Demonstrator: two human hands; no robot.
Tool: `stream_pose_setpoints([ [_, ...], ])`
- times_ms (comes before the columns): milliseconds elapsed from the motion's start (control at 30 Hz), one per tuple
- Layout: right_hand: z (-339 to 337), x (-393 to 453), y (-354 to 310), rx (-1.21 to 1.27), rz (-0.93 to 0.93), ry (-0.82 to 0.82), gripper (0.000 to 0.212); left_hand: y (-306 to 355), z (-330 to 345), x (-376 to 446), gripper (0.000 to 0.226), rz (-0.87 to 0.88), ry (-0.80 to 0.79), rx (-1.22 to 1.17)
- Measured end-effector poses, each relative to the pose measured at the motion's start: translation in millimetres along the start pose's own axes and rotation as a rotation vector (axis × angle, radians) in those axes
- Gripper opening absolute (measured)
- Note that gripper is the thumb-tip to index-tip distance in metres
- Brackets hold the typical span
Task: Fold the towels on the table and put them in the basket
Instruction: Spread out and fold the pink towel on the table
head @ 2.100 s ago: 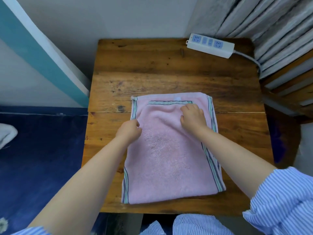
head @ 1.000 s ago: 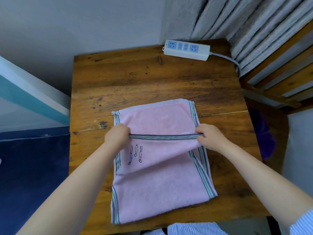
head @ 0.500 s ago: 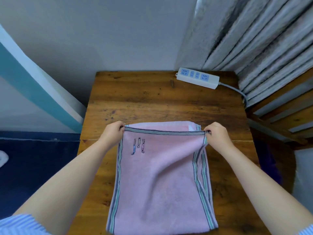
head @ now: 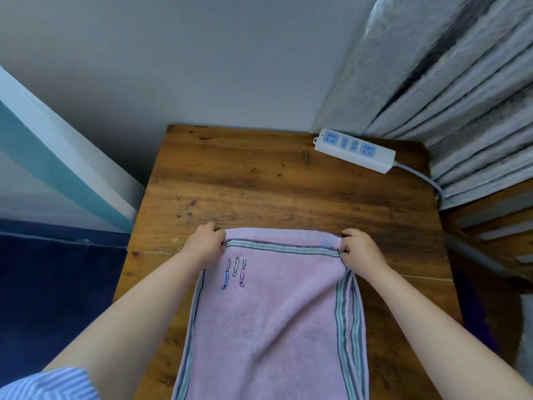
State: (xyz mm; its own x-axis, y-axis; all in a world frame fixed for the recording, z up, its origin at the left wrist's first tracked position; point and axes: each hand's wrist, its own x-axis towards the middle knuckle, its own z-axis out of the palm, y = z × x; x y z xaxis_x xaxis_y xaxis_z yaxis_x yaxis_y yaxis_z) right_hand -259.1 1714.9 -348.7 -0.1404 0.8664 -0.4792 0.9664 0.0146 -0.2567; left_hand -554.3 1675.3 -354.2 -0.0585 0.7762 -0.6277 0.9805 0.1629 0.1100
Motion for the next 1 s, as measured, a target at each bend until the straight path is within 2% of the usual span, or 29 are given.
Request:
stream_pose_setpoints([
  [133, -2.3, -3.0, 2.3, -0.039, -0.087, -0.058, 0.015, 0.9, -3.0, -0.2, 0.028, -0.005, -0.036, -0.065],
  [200, -8.8, -8.8, 5.9, -0.049, -0.128, 0.008, 0.014, -1.8, -4.5, -3.0, 0.027, 0.003, -0.013, -0.159],
  [267, -18.4, -20.6, 7.6, 0.07, -0.193, 0.065, 0.012, -4.8, -7.6, -10.1, 0.021, 0.007, 0.05, -0.304],
  [333, -28.5, -34.6, 8.3, 0.371, -0.163, -0.094, 0.024, -9.7, -9.6, -18.8, 0.012, -0.036, 0.118, -0.563],
  [433, -38.3, -50.1, 5.1, 0.777, -0.03, -0.493, 0.017, -22.3, -7.4, -26.3, 0.026, -0.13, 0.052, -0.906],
  [467, -36.9, -50.8, 5.0, 0.851, 0.029, -0.581, 0.02, -25.5, -5.6, -27.0, 0.026, -0.169, 0.028, -0.918],
  [533, -28.8, -47.5, 5.5, 0.919, 0.158, -0.618, 0.029, -25.0, -3.3, -27.5, 0.022, -0.241, 0.02, -0.856],
  [633, -21.2, -32.9, 4.5, 0.938, 0.332, -0.47, 0.027, -15.8, -2.3, -21.9, 0.016, -0.282, 0.133, -0.728],
  [700, -22.6, -21.6, 2.9, 0.812, 0.377, -0.312, 0.021, -6.4, -4.5, -18.1, 0.013, -0.264, 0.195, -0.606],
  [867, -27.5, -3.1, 1.5, 0.344, 0.252, -0.03, 0.015, 12.0, -11.0, -6.3, 0.018, -0.242, 0.28, -0.475],
  [1000, -11.4, 2.1, 10.2, 0.096, 0.105, 0.058, 0.021, 17.0, -9.9, 1.8, 0.02, -0.202, 0.268, -0.394],
])
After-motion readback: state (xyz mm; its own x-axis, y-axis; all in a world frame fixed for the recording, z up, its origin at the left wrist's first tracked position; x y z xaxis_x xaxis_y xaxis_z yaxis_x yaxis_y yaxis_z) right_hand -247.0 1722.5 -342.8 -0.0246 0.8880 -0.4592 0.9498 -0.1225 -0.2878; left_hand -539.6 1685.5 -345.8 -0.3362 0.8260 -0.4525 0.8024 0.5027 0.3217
